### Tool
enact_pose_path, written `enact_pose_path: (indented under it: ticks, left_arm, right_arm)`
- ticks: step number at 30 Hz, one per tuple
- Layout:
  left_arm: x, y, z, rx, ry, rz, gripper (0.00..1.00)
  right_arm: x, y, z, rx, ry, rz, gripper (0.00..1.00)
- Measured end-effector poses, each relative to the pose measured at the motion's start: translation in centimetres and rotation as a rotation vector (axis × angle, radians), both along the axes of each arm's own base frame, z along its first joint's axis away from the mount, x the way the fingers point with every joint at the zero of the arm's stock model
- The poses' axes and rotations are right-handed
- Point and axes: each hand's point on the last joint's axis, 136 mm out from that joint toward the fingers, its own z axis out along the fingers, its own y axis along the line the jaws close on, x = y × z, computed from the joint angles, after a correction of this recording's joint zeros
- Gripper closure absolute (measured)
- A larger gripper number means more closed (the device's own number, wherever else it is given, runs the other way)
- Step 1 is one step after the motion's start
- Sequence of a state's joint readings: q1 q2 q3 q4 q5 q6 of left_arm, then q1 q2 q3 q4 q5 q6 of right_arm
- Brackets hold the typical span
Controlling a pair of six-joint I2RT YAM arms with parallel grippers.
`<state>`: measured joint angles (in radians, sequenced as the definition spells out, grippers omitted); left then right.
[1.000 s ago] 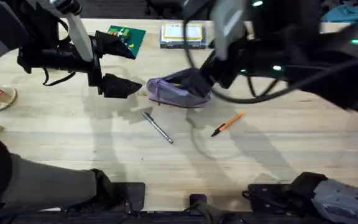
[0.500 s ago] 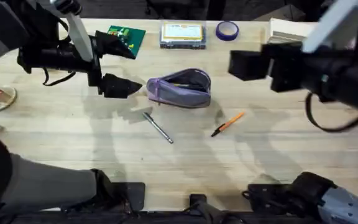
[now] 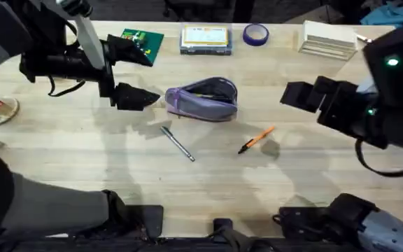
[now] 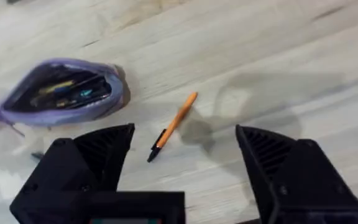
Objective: Unzip the bag, pick up the pens from the table one at a time and place them inside, then zip the bag closed.
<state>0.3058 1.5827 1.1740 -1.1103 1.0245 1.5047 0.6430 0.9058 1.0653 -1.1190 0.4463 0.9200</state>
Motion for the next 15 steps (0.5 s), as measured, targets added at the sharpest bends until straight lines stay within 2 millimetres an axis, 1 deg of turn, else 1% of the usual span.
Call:
enact_pose_path:
  ticks: [6,7,11,15]
  left_arm:
    - [0.0,0.0,0.0,0.000,0.000,0.000,0.008]
    - [0.0,0.0,0.0,0.000,0.000,0.000,0.008]
    - [0.0,0.0,0.0,0.000,0.000,0.000,0.008]
    - [0.0,0.0,0.0,0.000,0.000,0.000,0.008]
  right_arm:
    - [0.6,0.5,-1.3,0.047,0.046,-0.119,0.003]
    - [0.8,0.6,-1.9,0.064,0.063,-0.168,0.003]
    - [1.1,0.9,-2.7,0.079,0.087,-0.225,0.003]
    - [1.8,1.9,-4.0,0.084,0.131,-0.245,0.003]
